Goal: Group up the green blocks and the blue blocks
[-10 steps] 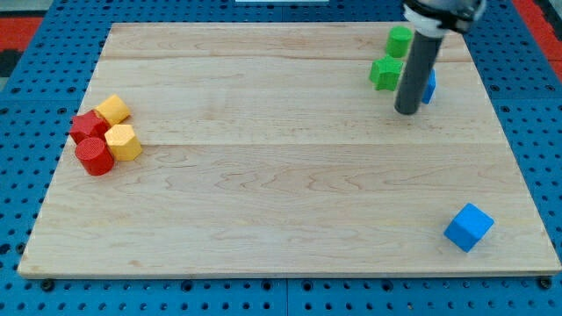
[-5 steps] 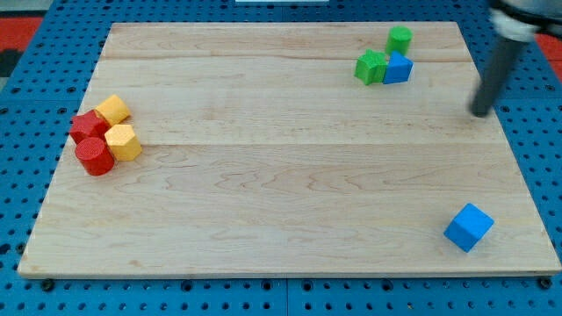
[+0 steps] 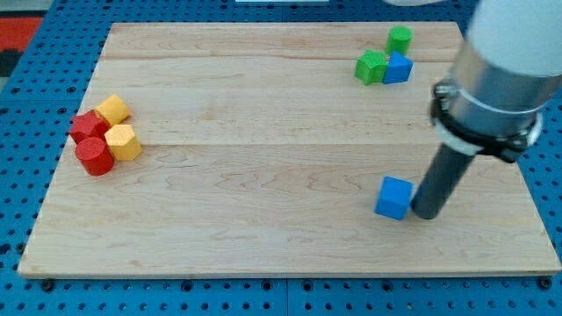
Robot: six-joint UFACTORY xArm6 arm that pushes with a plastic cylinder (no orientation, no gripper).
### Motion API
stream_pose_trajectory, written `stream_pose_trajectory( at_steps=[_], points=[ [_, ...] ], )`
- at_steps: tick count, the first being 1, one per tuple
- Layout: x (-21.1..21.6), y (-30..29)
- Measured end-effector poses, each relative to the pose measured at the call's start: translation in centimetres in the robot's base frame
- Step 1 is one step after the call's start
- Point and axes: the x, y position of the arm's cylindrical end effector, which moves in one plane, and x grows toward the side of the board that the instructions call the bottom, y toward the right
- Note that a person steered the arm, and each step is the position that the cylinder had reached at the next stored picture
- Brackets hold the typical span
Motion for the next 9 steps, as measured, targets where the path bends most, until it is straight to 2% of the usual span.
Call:
stream_pose_trajectory(
  at_steps=[1,5,6,7,8,9],
  points=[
    [1.2,-0.7],
    [-20.2,-20.2],
    [-22.1,-22.1],
    [-23.1,-12.8],
    [-22.5,-10.5],
    [-17.4,-12.7]
  ],
)
